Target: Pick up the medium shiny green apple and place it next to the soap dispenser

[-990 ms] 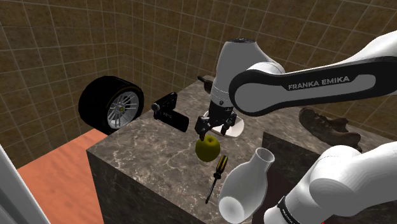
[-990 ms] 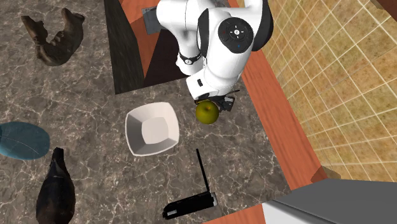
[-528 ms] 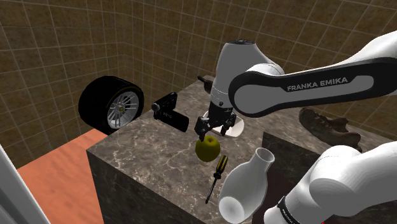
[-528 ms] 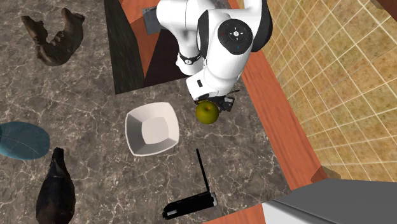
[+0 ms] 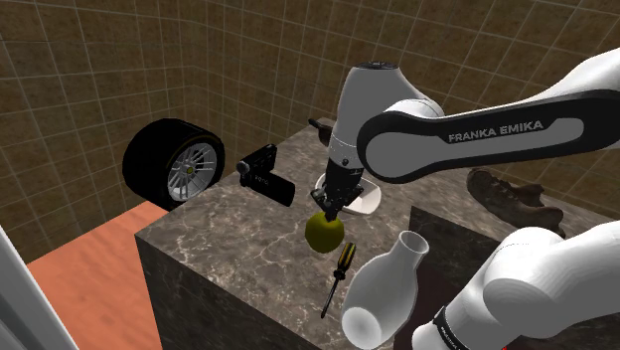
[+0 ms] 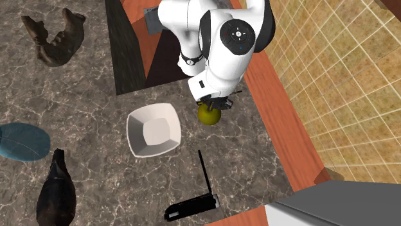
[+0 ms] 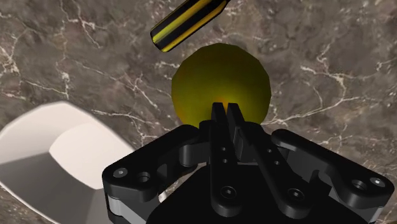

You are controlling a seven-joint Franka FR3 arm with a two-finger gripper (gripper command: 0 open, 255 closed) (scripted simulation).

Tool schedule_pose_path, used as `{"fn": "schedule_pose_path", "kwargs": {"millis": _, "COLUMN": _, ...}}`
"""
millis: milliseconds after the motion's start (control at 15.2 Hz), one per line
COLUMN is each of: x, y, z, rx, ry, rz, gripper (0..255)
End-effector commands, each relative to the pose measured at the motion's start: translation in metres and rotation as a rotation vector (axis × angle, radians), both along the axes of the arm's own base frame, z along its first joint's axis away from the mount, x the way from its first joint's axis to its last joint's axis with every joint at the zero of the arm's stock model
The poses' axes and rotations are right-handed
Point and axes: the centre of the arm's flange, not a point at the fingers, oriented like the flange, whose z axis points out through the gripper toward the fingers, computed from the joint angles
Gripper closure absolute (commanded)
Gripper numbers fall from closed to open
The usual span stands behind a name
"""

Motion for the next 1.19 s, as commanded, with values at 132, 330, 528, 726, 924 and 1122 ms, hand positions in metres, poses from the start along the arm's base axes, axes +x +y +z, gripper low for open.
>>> {"fn": "schedule_pose_path", "kwargs": {"millis": 132, "x": 0.0, "y": 0.0, "z": 0.005, "rx": 0.0, "ry": 0.0, "rz": 0.0, "gripper": 255}}
{"fn": "schedule_pose_path", "kwargs": {"millis": 330, "x": 0.0, "y": 0.0, "z": 0.021, "rx": 0.0, "ry": 0.0, "rz": 0.0, "gripper": 255}}
{"fn": "schedule_pose_path", "kwargs": {"millis": 528, "x": 0.0, "y": 0.0, "z": 0.037, "rx": 0.0, "ry": 0.0, "rz": 0.0, "gripper": 255}}
{"fn": "schedule_pose_path", "kwargs": {"millis": 726, "x": 0.0, "y": 0.0, "z": 0.053, "rx": 0.0, "ry": 0.0, "rz": 0.0, "gripper": 255}}
{"fn": "schedule_pose_path", "kwargs": {"millis": 924, "x": 0.0, "y": 0.0, "z": 0.069, "rx": 0.0, "ry": 0.0, "rz": 0.0, "gripper": 255}}
{"fn": "schedule_pose_path", "kwargs": {"millis": 1122, "x": 0.0, "y": 0.0, "z": 0.084, "rx": 0.0, "ry": 0.0, "rz": 0.0, "gripper": 255}}
